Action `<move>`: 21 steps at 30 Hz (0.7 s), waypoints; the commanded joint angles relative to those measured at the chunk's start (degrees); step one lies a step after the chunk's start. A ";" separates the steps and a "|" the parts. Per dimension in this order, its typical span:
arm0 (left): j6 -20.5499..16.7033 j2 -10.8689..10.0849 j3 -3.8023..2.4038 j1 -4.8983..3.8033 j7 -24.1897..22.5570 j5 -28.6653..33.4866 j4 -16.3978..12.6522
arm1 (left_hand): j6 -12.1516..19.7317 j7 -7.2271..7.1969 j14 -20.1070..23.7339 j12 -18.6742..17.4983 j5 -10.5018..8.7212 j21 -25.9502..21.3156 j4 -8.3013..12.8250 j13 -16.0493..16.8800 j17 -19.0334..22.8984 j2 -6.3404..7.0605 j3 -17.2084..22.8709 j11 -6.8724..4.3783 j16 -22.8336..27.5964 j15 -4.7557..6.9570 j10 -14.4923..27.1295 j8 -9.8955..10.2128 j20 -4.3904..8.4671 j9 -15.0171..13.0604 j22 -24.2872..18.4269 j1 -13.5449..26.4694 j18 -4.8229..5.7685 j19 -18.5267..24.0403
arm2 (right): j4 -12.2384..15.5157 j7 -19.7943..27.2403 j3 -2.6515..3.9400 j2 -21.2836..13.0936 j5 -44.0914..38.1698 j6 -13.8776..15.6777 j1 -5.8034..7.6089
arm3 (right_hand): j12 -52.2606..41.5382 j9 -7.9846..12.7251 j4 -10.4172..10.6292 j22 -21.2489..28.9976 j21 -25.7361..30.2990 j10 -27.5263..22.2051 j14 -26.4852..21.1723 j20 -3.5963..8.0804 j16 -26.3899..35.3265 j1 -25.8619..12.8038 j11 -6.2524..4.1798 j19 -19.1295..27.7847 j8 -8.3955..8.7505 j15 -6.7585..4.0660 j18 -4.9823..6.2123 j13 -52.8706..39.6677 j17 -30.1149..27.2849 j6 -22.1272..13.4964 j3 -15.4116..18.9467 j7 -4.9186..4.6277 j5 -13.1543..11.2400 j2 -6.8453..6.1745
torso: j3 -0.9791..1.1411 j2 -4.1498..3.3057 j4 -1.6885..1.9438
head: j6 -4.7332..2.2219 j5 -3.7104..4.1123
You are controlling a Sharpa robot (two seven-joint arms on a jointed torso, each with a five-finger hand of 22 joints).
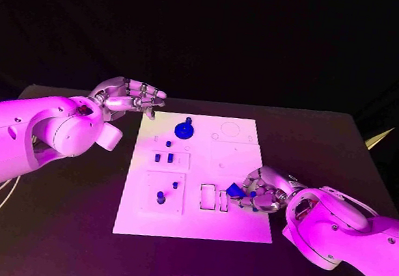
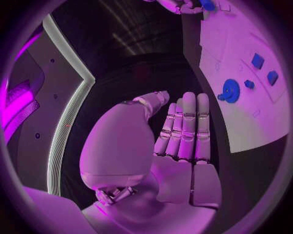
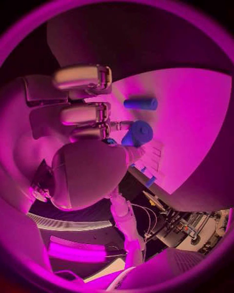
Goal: Assemble the parts on the task board
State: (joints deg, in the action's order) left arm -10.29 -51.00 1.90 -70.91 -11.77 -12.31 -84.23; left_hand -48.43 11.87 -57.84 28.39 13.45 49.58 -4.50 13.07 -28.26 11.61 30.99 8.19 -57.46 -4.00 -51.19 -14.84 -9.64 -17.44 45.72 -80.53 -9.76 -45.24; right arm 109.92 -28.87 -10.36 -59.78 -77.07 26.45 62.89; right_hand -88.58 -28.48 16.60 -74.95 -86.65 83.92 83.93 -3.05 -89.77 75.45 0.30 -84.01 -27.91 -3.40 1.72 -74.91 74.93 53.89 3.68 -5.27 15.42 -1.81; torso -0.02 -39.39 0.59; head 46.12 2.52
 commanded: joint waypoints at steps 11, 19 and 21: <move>0.78 0.19 -0.03 -0.03 -0.11 0.34 -0.13 | 0.34 0.09 0.41 0.21 0.10 -0.44 -0.22 0.00 -0.09 -0.26 -0.27 -0.03 0.26 -0.07 0.27 -0.02 -0.34 -0.06 -0.09 0.55 -0.71 -0.17 | 2.09 1.35 0.17 0.33 6.51 1.69 1.93 | -0.57 -0.31 0.11 -14.44 -0.81 5.22 6.07 0.63 -0.23 0.56 -0.58 -5.34 -0.28 -0.42 -1.24 -13.90 15.07 1.84 -0.71 1.42 0.53 0.94 | -0.12 0.00 0.00 | -0.17 -0.11; 0.83 0.37 -0.03 -0.03 -0.06 0.34 -0.19 | 0.34 0.09 0.41 0.21 0.10 -0.44 -0.22 0.00 -0.09 -0.26 -0.27 -0.03 0.26 -0.07 0.27 -0.02 -0.34 -0.06 -0.09 0.55 -0.71 -0.17 | 0.42 0.57 0.13 3.74 10.87 -2.25 1.80 | -0.80 -0.06 0.14 -14.51 -1.14 5.48 6.07 0.89 -0.23 -1.52 -0.93 -5.42 -0.30 -0.67 -1.30 -14.24 15.07 3.15 -1.69 1.80 0.44 1.63 | -0.06 -0.01 0.11 | -0.03 -0.25; 0.84 0.40 -0.03 -0.03 -0.04 0.34 -0.20 | 0.34 0.09 0.41 0.21 0.10 -0.44 -0.22 0.00 -0.09 -0.26 -0.27 -0.03 0.26 -0.07 0.27 -0.02 -0.34 -0.06 -0.09 0.55 -0.71 -0.17 | 0.05 0.28 0.13 4.46 11.20 -2.87 1.76 | -1.03 0.01 0.15 -14.54 -1.27 5.71 6.07 1.00 -0.23 -2.38 -1.09 -5.45 -0.37 -0.83 -1.32 -14.57 15.07 3.66 -1.97 2.00 0.36 1.75 | -0.05 0.01 0.11 | 0.00 -0.29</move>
State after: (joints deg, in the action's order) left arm -10.27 -50.72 1.91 -70.91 -11.62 -12.30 -84.29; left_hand -48.43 11.87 -57.84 28.39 13.45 49.35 -4.51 13.07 -28.30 11.38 30.98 8.19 -57.46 -4.00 -51.20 -14.84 -9.64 -17.44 45.71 -80.30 -9.76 -45.24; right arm 110.15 -28.36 -10.25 -55.62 -68.57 26.80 64.71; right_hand -89.30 -28.44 17.06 -74.94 -87.74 84.05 83.93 -2.47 -89.77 73.68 -0.42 -83.93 -27.89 -3.81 0.81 -74.90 74.92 54.60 2.23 -5.98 15.63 -0.05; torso -0.14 -39.39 0.62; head 46.08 2.27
